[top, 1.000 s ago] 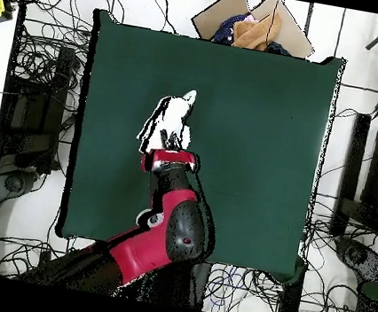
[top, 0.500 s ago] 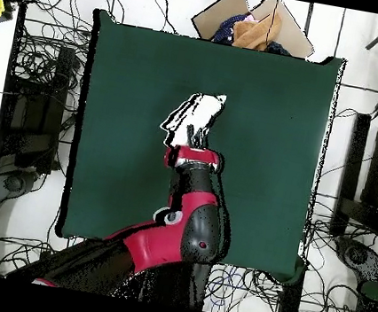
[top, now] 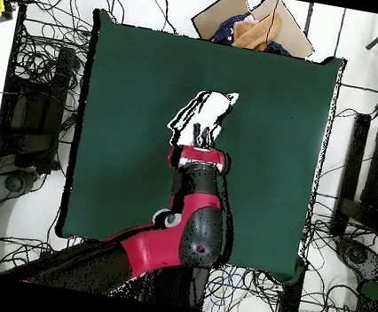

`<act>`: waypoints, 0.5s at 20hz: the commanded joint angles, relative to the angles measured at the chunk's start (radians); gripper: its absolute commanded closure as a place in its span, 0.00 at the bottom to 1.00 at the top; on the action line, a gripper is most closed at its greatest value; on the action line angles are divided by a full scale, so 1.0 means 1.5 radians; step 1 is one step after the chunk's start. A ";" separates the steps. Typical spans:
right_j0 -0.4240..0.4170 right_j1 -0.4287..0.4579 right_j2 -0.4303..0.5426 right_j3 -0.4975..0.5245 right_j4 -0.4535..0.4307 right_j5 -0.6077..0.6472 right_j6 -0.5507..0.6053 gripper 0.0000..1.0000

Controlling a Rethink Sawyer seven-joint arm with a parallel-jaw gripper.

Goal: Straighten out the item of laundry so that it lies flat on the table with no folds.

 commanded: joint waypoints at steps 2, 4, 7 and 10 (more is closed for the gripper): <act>0.335 0.591 -0.428 -0.137 0.075 -0.192 0.715 1.00; 0.451 0.837 -0.506 -0.118 0.064 -0.233 1.003 1.00; 0.402 0.765 -0.440 -0.125 0.049 -0.193 0.857 1.00; 0.343 0.612 -0.308 -0.122 0.027 -0.140 0.679 1.00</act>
